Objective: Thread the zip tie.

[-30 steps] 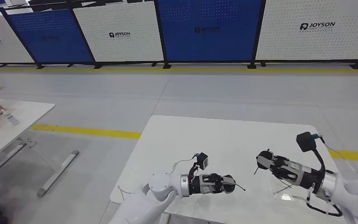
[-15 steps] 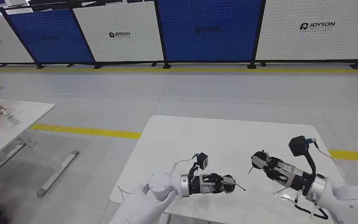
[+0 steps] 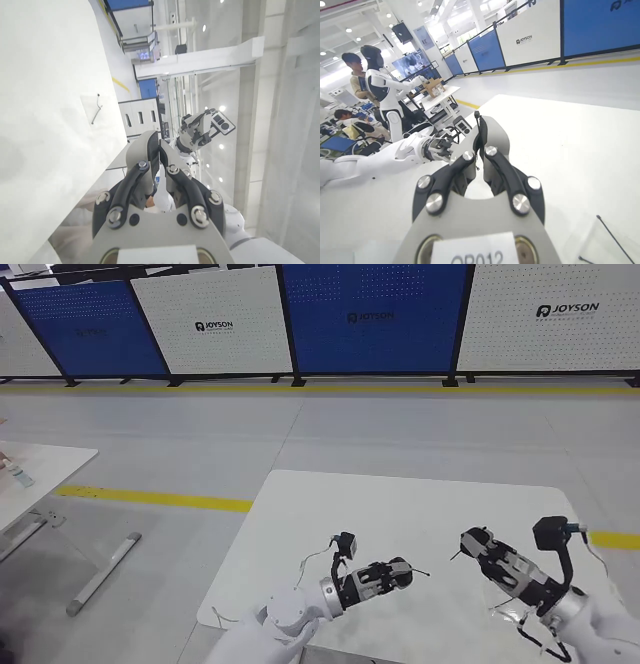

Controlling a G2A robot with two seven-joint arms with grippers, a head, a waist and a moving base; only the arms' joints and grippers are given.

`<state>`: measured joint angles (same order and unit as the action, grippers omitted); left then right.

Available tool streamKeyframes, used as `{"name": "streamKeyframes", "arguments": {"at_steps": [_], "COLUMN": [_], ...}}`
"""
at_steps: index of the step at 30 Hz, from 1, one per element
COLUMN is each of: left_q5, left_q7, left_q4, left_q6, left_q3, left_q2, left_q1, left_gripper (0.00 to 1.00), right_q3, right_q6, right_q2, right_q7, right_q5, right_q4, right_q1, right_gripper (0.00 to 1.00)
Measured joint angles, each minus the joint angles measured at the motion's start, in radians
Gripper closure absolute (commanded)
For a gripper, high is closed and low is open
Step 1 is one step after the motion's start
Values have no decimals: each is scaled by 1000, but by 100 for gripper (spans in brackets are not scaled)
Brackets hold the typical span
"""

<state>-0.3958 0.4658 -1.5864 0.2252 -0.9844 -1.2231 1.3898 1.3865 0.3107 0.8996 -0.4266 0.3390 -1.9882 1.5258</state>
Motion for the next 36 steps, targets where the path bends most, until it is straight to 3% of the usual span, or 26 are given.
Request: {"name": "streamKeyframes", "arguments": {"at_steps": [3, 13, 17, 20, 25, 33, 36], "left_q5": [42, 43, 102, 135, 148, 151, 191], "left_q7": [-59, -62, -148, -184, -201, -206, -256], "left_q4": [6, 5, 1, 2, 4, 2, -13], "left_q6": [34, 30, 21, 14, 16, 17, 32], "left_q3": [18, 16, 11, 13, 14, 13, 12], "left_q2": [-4, -4, -4, -4, -5, -5, -5], "left_q1": [3, 3, 10, 18, 22, 22, 29], "left_gripper": [100, 100, 100, 100, 100, 100, 100], "right_q3": [-15, -16, -38, -60, -74, -76, -90], "right_q6": [-21, -37, -81, -67, 7, 1, -10], "right_q2": [4, 6, 13, 19, 26, 28, 35], "right_q7": [24, 35, 84, 107, 134, 141, 178], "right_q5": [6, 20, 84, 84, 0, 6, 25], "right_q4": [2, 0, 10, 44, 80, 80, 93], "right_q1": [21, 21, 32, 41, 48, 48, 44], "right_gripper": [100, 100, 100, 100, 100, 100, 100]}}
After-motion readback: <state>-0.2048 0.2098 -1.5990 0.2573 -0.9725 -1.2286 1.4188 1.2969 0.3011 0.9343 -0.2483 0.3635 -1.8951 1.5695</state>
